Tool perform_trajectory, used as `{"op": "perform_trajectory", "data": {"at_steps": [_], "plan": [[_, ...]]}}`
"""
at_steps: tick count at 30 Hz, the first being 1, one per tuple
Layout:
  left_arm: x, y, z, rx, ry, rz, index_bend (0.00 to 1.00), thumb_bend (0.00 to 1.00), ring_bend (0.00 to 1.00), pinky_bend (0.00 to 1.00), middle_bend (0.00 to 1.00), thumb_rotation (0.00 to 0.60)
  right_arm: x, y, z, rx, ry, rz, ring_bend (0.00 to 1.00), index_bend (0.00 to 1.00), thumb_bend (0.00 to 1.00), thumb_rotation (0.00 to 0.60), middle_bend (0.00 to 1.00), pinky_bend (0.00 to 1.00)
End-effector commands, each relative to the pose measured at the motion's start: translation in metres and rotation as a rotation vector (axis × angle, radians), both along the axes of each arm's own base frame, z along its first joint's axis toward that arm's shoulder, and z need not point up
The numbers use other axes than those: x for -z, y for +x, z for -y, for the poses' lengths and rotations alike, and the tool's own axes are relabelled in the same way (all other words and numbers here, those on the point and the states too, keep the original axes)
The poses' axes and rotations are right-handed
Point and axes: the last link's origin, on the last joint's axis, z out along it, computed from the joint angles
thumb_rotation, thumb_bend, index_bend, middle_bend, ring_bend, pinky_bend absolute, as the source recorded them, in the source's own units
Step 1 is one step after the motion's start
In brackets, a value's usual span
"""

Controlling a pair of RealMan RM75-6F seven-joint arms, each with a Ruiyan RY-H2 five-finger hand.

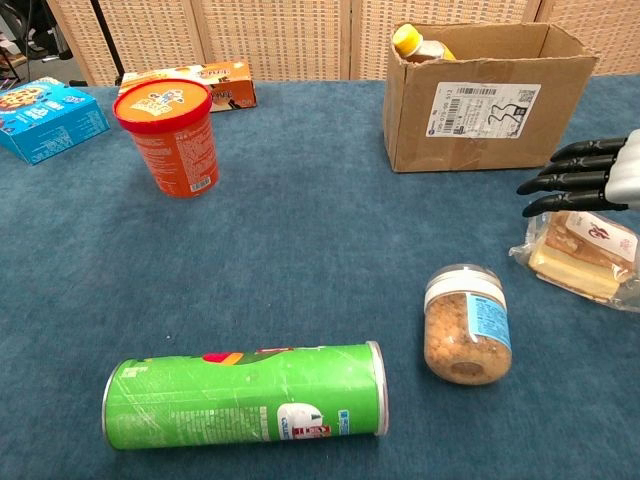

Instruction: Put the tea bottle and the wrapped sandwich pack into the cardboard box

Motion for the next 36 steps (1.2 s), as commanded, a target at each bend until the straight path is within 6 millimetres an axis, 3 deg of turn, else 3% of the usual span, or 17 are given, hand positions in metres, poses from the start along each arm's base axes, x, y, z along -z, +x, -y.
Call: {"op": "perform_trajectory", "data": {"at_steps": [1,9,11,14,16,19,24,28,30,32,36], "plan": [[0.000,-0.001,-0.001,-0.003,0.000,0.000,0.00,0.00,0.00,0.00,0.00,0.600,0.005,0.001,0.001,-0.001,0.004,0.011,0.00,0.00,0.00,0.600,0.00,0.01],[0.000,-0.002,-0.002,-0.008,-0.001,-0.001,0.00,0.00,0.00,0.00,0.00,0.600,0.019,-0.007,0.003,0.006,0.030,-0.027,0.00,0.00,0.00,0.600,0.00,0.01],[0.001,-0.002,-0.002,-0.009,-0.002,-0.002,0.00,0.00,0.00,0.00,0.00,0.600,0.022,-0.007,0.003,0.003,0.033,-0.030,0.00,0.03,0.04,0.600,0.02,0.04],[0.001,-0.002,-0.002,-0.010,-0.005,-0.003,0.00,0.00,0.00,0.00,0.00,0.600,0.028,-0.006,0.003,-0.011,0.037,-0.009,0.12,0.23,0.34,0.600,0.18,0.17],[0.002,-0.001,-0.002,-0.010,-0.006,-0.004,0.00,0.00,0.00,0.00,0.00,0.600,0.031,-0.005,0.002,-0.018,0.048,0.019,0.26,0.39,0.58,0.600,0.34,0.26],[0.002,-0.001,-0.002,-0.010,-0.006,-0.004,0.00,0.00,0.00,0.00,0.00,0.600,0.035,-0.006,0.000,-0.016,0.069,0.062,0.38,0.56,0.81,0.600,0.50,0.35],[0.002,0.000,-0.002,-0.010,-0.003,0.002,0.00,0.00,0.00,0.00,0.00,0.600,0.035,-0.005,0.000,-0.032,0.076,0.128,0.44,0.63,0.96,0.600,0.58,0.35],[0.001,0.000,-0.002,-0.008,0.000,0.003,0.00,0.00,0.00,0.00,0.00,0.600,0.020,0.005,0.004,-0.053,0.044,0.229,0.44,0.63,0.96,0.600,0.59,0.35],[0.003,0.000,-0.002,-0.010,-0.009,-0.001,0.00,0.00,0.00,0.00,0.00,0.600,-0.018,0.037,0.021,-0.108,-0.068,0.408,0.44,0.63,0.96,0.600,0.59,0.35],[0.003,0.000,-0.003,-0.008,-0.013,-0.003,0.00,0.00,0.00,0.00,0.00,0.600,-0.044,0.059,0.033,-0.112,-0.125,0.491,0.44,0.63,0.97,0.600,0.59,0.35],[0.004,0.001,-0.003,-0.002,-0.015,-0.003,0.00,0.00,0.00,0.00,0.00,0.600,-0.079,0.094,0.058,-0.098,-0.230,0.613,0.44,0.63,0.96,0.600,0.59,0.35]]}}
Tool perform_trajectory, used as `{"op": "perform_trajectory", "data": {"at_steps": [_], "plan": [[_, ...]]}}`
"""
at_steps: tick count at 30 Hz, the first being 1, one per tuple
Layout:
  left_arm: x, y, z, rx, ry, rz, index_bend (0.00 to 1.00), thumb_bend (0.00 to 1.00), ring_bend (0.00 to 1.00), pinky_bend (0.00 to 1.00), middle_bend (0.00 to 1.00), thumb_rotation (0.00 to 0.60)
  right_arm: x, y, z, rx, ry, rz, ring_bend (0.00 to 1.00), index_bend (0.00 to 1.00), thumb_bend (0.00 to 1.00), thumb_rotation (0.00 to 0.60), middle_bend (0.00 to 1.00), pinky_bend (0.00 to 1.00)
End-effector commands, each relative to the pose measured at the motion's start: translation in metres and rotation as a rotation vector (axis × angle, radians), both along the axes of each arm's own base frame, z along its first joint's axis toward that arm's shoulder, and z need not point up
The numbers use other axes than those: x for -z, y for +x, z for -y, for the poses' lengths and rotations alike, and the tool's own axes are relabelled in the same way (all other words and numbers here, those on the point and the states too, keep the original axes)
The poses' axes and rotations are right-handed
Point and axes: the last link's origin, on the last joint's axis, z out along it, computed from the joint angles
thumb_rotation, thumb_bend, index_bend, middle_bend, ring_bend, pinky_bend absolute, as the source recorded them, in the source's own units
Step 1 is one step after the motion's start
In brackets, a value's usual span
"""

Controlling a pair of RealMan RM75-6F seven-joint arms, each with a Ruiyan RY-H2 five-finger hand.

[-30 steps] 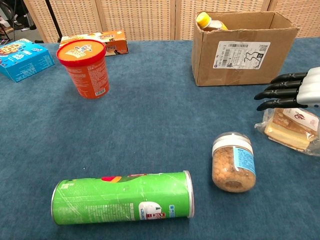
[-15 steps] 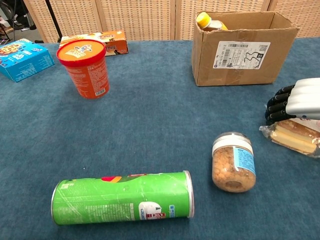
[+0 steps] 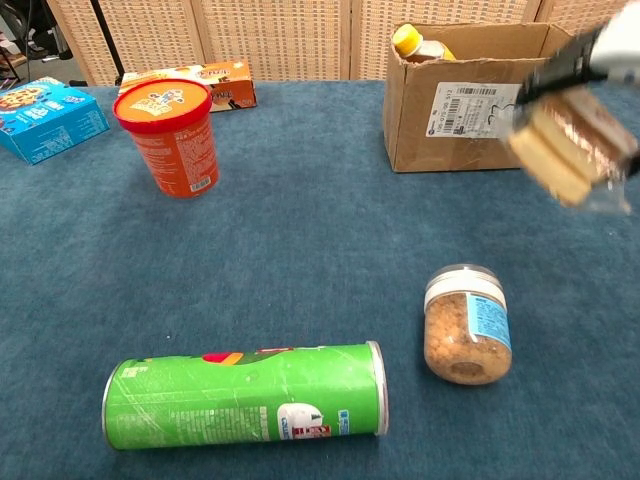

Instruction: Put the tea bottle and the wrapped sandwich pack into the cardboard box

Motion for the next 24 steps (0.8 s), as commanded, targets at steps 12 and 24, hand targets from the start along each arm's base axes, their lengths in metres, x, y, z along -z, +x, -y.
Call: {"op": "perform_trajectory", "data": {"at_steps": [12,24], "plan": [[0.001,0.002,0.001,0.006,-0.002,0.000,0.00,0.00,0.00,0.00,0.00,0.600,-0.072,0.097,0.118,0.280,-0.266,0.360,0.47,0.63,0.98,0.600,0.61,0.37],[-0.001,-0.004,-0.002,-0.019,0.004,0.004,0.00,0.00,0.00,0.00,0.00,0.600,-0.027,0.076,0.141,0.435,-0.252,0.271,0.47,0.63,0.98,0.600,0.60,0.37]]}}
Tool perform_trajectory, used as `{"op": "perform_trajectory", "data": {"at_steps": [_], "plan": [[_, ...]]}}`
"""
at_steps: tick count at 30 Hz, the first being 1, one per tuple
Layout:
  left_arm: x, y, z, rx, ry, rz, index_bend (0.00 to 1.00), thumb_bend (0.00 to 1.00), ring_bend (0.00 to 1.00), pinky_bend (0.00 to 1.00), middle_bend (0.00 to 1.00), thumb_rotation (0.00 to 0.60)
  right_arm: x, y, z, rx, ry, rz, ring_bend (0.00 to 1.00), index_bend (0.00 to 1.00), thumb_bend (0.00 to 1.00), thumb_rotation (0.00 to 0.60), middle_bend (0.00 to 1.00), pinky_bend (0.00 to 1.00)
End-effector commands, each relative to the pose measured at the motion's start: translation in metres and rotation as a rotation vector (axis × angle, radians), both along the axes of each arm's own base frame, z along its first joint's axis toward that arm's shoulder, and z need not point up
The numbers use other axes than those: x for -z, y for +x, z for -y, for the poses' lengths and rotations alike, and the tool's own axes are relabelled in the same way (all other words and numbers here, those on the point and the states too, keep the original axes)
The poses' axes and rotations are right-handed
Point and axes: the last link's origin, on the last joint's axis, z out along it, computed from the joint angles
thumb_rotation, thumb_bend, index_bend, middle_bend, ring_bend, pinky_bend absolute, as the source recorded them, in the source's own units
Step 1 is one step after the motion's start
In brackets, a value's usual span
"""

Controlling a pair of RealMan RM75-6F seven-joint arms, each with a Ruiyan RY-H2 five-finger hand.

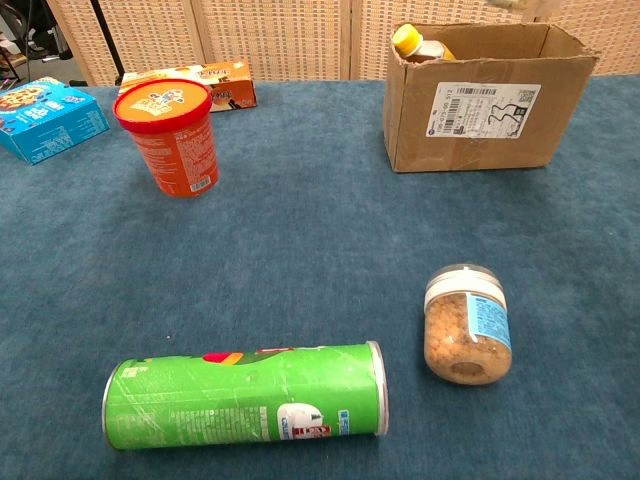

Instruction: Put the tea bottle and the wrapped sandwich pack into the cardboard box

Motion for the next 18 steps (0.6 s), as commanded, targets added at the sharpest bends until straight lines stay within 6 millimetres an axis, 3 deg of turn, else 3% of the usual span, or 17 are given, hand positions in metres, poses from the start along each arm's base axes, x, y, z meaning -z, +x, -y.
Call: {"op": "perform_trajectory", "data": {"at_steps": [1,3,5,7,10,12,18], "plan": [[0.0007,-0.0004,-0.0010,-0.002,-0.002,0.003,0.00,0.00,0.00,0.00,0.00,0.600,0.0078,-0.0041,0.0030,0.027,0.016,-0.024,0.47,0.63,0.98,0.600,0.59,0.37],[0.0011,-0.0008,-0.0016,-0.005,-0.005,0.002,0.00,0.00,0.00,0.00,0.00,0.600,0.0103,-0.0063,0.0054,0.048,0.030,-0.036,0.47,0.62,0.98,0.600,0.57,0.37],[0.0007,-0.0008,-0.0020,-0.006,-0.003,0.003,0.00,0.00,0.00,0.00,0.00,0.600,0.0117,-0.0081,0.0064,0.065,0.043,-0.054,0.41,0.55,0.93,0.600,0.49,0.37],[0.0002,-0.0010,-0.0025,-0.006,0.001,0.003,0.00,0.00,0.00,0.00,0.00,0.600,0.0122,-0.0097,0.0066,0.086,0.071,-0.079,0.23,0.33,0.65,0.600,0.28,0.35],[0.0000,-0.0017,-0.0027,-0.010,0.003,0.000,0.00,0.00,0.00,0.00,0.00,0.600,0.0118,-0.0094,0.0056,0.109,0.103,-0.082,0.02,0.09,0.20,0.600,0.04,0.24],[0.0010,-0.0024,-0.0034,-0.013,-0.001,-0.003,0.00,0.00,0.00,0.00,0.00,0.600,0.0097,-0.0095,0.0058,0.124,0.107,-0.089,0.00,0.03,0.06,0.600,0.00,0.18],[0.0003,-0.0023,-0.0031,-0.012,0.004,-0.001,0.00,0.00,0.00,0.00,0.00,0.600,0.0046,-0.0081,0.0046,0.136,0.091,-0.067,0.00,0.00,0.04,0.600,0.00,0.10]]}}
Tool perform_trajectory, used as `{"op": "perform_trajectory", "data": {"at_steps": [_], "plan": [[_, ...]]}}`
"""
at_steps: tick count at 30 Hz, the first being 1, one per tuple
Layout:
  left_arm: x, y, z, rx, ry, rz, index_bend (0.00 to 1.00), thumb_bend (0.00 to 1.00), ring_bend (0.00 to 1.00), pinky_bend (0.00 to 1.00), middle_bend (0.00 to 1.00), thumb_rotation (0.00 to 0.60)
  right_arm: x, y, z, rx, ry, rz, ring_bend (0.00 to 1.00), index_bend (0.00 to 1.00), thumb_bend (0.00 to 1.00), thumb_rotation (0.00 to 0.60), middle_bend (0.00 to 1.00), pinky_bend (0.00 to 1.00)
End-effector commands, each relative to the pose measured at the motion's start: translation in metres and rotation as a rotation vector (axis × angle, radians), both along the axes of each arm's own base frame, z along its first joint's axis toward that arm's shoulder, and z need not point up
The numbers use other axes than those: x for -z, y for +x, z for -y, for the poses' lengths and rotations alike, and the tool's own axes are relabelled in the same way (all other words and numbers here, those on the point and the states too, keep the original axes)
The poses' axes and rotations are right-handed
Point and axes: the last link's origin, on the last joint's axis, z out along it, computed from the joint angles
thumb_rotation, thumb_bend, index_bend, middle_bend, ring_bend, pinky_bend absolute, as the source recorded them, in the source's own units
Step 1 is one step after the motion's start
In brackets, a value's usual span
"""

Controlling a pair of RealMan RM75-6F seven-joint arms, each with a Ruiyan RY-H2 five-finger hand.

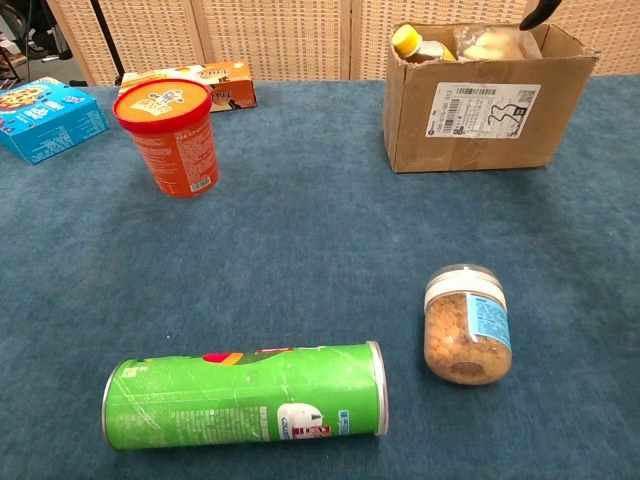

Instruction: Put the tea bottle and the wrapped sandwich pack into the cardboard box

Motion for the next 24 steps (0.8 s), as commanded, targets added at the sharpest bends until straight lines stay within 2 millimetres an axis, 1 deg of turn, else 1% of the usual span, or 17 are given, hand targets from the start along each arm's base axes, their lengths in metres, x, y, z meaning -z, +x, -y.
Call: {"op": "perform_trajectory", "data": {"at_steps": [1,4,7,8,10,11,13,14,15,16,17,20,21,24], "plan": [[0.000,0.000,0.000,0.000,0.002,0.001,0.00,0.00,0.00,0.00,0.00,0.600,-0.005,0.002,-0.001,-0.006,-0.017,0.010,0.00,0.00,0.04,0.600,0.00,0.10],[0.000,0.001,0.001,0.002,0.000,0.002,0.00,0.00,0.00,0.00,0.00,0.600,-0.013,0.007,-0.007,-0.027,-0.033,0.038,0.00,0.00,0.04,0.600,0.00,0.10],[0.000,0.001,0.002,0.007,-0.003,0.002,0.00,0.00,0.00,0.00,0.00,0.600,-0.025,0.010,-0.019,-0.067,-0.058,0.056,0.00,0.00,0.05,0.600,0.00,0.10],[0.000,0.002,0.002,0.010,-0.003,0.003,0.00,0.00,0.00,0.00,0.00,0.600,-0.030,0.009,-0.025,-0.085,-0.067,0.060,0.00,0.00,0.05,0.600,0.00,0.10],[0.000,0.002,0.003,0.016,-0.003,0.005,0.00,0.00,0.00,0.00,0.00,0.600,-0.041,0.004,-0.046,-0.128,-0.085,0.064,0.00,0.00,0.05,0.600,0.00,0.10],[-0.001,0.003,0.005,0.023,0.000,0.008,0.00,0.00,0.00,0.00,0.00,0.600,-0.049,-0.007,-0.064,-0.154,-0.103,0.050,0.00,0.00,0.05,0.600,0.00,0.10],[-0.002,0.004,0.006,0.030,0.002,0.010,0.00,0.00,0.00,0.00,0.00,0.600,-0.055,-0.021,-0.085,-0.178,-0.117,0.038,0.00,0.00,0.05,0.600,0.00,0.10],[-0.003,0.004,0.008,0.036,0.006,0.013,0.00,0.00,0.00,0.00,0.00,0.600,-0.057,-0.035,-0.100,-0.184,-0.124,0.023,0.00,0.00,0.05,0.600,0.00,0.10],[-0.004,0.005,0.008,0.041,0.010,0.014,0.00,0.00,0.00,0.00,0.00,0.600,-0.059,-0.046,-0.112,-0.185,-0.126,0.018,0.00,0.00,0.05,0.600,0.00,0.10],[-0.004,0.005,0.009,0.044,0.011,0.014,0.00,0.00,0.00,0.00,0.00,0.600,-0.060,-0.051,-0.118,-0.188,-0.127,0.017,0.00,0.00,0.05,0.600,0.00,0.10],[-0.004,0.005,0.010,0.049,0.014,0.014,0.00,0.00,0.00,0.00,0.00,0.600,-0.060,-0.064,-0.131,-0.180,-0.128,0.015,0.00,0.00,0.04,0.600,0.00,0.10],[-0.004,0.006,0.012,0.065,0.015,0.014,0.00,0.00,0.00,0.00,0.00,0.600,-0.056,-0.097,-0.163,-0.145,-0.130,0.004,0.00,0.00,0.00,0.600,0.00,0.10],[-0.003,0.007,0.012,0.076,0.015,0.009,0.00,0.00,0.00,0.00,0.00,0.600,-0.052,-0.111,-0.177,-0.114,-0.121,0.001,0.00,0.00,0.00,0.600,0.00,0.10],[-0.002,0.008,0.013,0.097,0.021,-0.005,0.00,0.00,0.00,0.00,0.00,0.600,-0.044,-0.133,-0.207,-0.081,-0.130,-0.033,0.00,0.00,0.00,0.600,0.00,0.10]]}}
